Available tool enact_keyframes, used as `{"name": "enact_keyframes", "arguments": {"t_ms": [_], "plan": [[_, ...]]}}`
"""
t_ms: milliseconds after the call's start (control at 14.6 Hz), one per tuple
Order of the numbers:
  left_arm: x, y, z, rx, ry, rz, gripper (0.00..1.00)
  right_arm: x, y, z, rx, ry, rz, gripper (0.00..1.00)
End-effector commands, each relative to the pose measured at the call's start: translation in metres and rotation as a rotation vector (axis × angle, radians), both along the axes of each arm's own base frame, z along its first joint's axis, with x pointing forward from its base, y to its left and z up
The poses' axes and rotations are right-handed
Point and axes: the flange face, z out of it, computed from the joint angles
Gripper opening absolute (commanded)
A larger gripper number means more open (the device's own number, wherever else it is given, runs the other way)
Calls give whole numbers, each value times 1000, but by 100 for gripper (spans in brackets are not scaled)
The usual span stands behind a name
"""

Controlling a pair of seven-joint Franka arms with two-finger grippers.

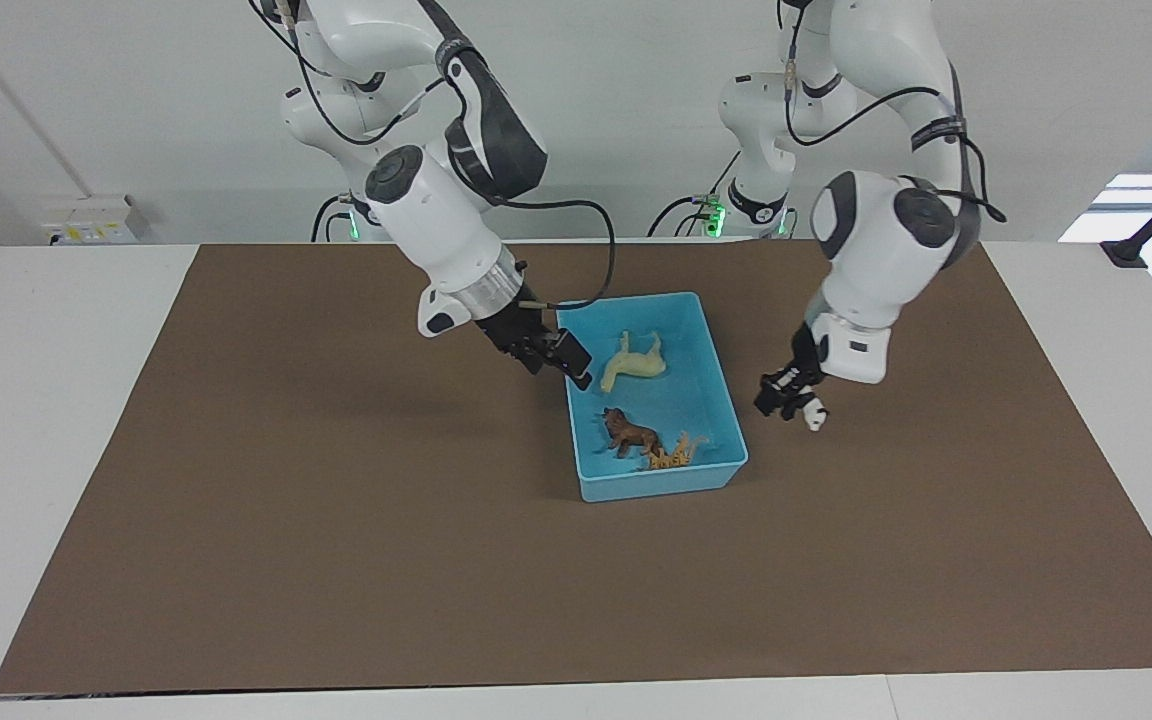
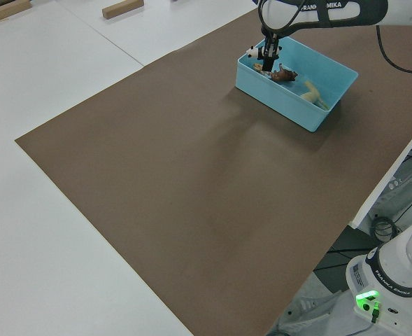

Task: Put all toys into storage box
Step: 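Open the right gripper over the box while the left gripper brings the panda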

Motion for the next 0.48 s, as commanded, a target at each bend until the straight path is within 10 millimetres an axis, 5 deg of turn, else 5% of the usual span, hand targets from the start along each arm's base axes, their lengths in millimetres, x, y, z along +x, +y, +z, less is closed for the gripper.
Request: {"name": "enact_keyframes", "arguments": {"t_ms": [0, 69, 137, 412], "plan": [[-22, -10, -14, -8, -34, -9, 49, -9, -66, 25, -95, -10, 173, 100], [-30, -19, -18, -14, -50, -20, 93, -15, -84, 35, -128, -9, 211, 100], [-33, -23, -17, -12, -50, -31, 100, -21, -106, 45, -179, 2, 234, 100], [-30, -19, -3, -6, -28, -27, 100, -47, -168, 80, -353, 31, 337, 100]]}}
